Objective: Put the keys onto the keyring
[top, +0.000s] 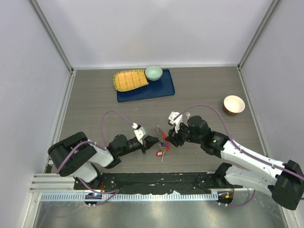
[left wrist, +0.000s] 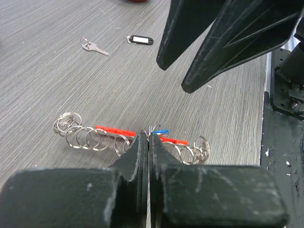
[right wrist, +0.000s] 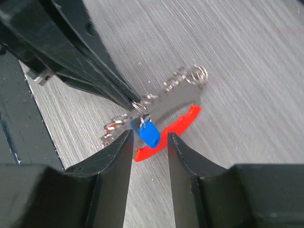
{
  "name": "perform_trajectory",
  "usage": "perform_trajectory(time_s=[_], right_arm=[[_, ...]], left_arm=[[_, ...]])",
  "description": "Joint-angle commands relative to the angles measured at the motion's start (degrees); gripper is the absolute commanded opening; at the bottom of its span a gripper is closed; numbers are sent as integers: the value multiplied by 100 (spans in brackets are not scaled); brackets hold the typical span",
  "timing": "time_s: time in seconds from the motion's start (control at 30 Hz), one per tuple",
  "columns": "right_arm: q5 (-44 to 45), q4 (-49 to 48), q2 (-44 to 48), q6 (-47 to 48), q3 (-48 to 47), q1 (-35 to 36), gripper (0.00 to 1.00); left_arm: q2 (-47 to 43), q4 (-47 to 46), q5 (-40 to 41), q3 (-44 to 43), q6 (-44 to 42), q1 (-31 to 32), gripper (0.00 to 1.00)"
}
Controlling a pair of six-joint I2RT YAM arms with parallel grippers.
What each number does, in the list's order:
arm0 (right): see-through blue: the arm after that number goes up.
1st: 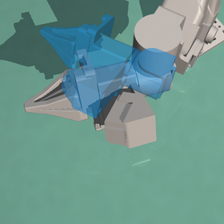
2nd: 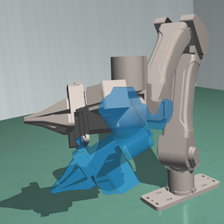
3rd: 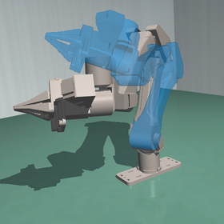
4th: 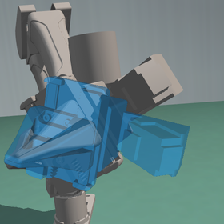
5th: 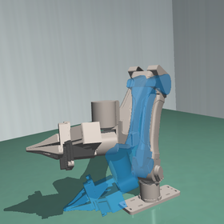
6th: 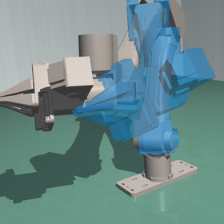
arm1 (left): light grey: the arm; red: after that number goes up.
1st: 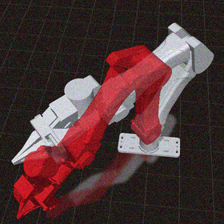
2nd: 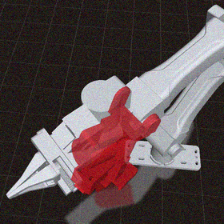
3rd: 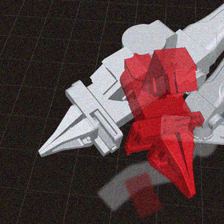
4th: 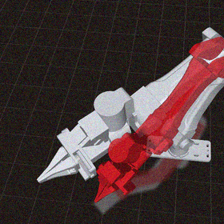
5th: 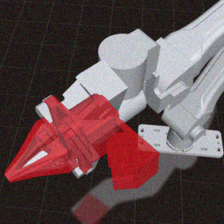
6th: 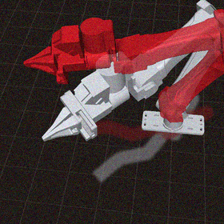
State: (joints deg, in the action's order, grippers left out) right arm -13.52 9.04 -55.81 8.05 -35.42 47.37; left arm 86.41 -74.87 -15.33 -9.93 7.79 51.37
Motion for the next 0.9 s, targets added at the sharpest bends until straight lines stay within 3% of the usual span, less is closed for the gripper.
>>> perform_trajectory(time_s=[0.0,0.33,0.87], right_arm=[[-404,-1324,360,-1129,728,-316,39],[-1319,-3564,-218,-1693,1591,-721,39],[-1961,-4375,-1168,-1790,1652,-888,36]], left_arm=[[-159,-1364,171,18,108,13,0],[-230,-1372,127,0,179,13,0],[-309,-1364,136,-17,214,13,0]])
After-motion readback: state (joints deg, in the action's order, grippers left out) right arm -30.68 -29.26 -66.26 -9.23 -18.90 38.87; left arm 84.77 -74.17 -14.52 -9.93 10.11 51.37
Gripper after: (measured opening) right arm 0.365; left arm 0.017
